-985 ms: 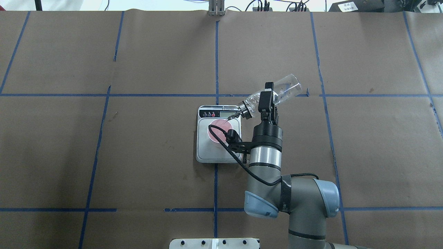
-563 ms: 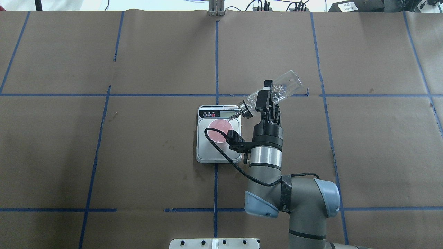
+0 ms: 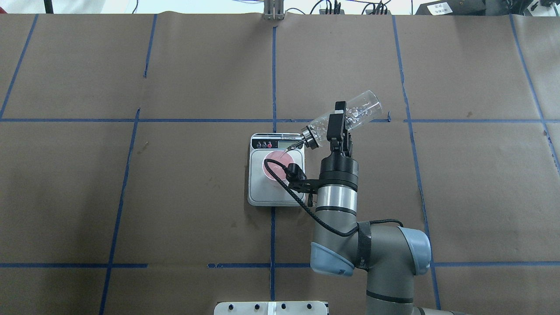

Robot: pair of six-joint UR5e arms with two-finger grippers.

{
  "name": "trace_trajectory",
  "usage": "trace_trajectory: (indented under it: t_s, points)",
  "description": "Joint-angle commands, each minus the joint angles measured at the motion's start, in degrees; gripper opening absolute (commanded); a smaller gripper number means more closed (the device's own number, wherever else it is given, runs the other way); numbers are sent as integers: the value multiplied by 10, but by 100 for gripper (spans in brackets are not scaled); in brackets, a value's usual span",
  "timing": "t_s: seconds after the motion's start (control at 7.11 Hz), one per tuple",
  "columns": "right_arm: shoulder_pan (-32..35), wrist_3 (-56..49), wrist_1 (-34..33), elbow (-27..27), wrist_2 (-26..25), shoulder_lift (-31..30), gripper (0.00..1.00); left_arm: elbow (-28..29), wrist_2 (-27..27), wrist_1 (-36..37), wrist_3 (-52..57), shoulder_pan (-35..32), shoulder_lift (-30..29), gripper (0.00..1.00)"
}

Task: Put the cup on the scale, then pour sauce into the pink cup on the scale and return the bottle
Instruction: 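Tilt the bottle spout down over the pink cup with the right gripper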

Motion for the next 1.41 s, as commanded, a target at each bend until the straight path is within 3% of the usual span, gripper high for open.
trace_trajectory:
  t_s: [0.0, 0.42, 0.99, 1.27]
  points:
    - [-1, 73, 12, -1, 19, -10, 0, -6, 0, 0, 0, 0, 1, 100]
    - [-3, 194, 29, 4, 60, -10, 0, -10, 0, 0, 0, 0, 1, 100]
    - [2, 319, 237, 10, 166, -18, 0, -10, -3, 1, -1, 0, 2, 100]
    - [34, 365, 256, 45, 232, -31, 0, -12, -2, 1, -2, 0, -4, 100]
